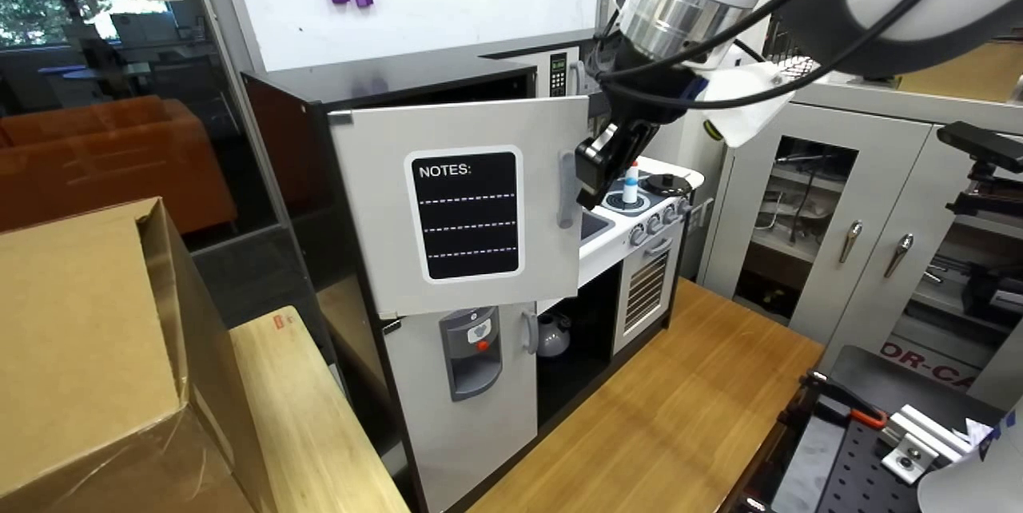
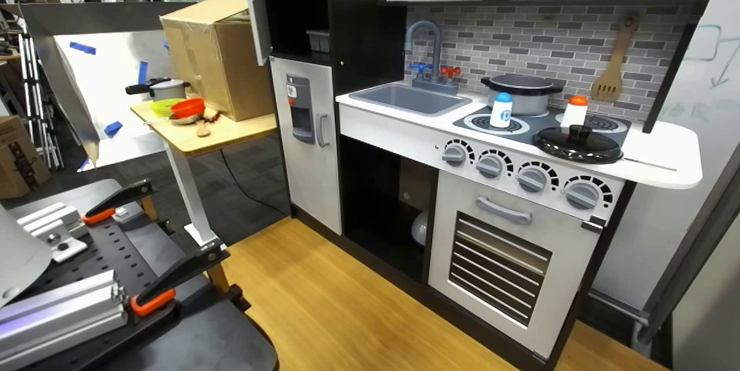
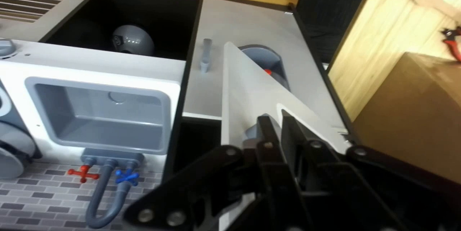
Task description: Close the open drawer and then open it again.
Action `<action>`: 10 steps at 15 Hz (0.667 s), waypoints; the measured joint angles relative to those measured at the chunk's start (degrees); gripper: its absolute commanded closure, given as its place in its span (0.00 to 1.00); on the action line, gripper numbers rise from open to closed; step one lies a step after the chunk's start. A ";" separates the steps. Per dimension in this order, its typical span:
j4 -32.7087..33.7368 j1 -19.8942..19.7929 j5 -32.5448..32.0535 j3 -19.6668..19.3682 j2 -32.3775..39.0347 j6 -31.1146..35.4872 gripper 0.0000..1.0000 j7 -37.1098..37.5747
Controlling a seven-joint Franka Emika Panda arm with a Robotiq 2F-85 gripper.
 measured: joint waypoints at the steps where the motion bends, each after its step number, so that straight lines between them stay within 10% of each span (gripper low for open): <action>1: 0.28 -1.46 -1.23 -0.49 -0.65 -0.04 0.97 0.19; 10: 2.50 -6.38 -4.50 -0.98 -4.19 -0.45 0.97 3.89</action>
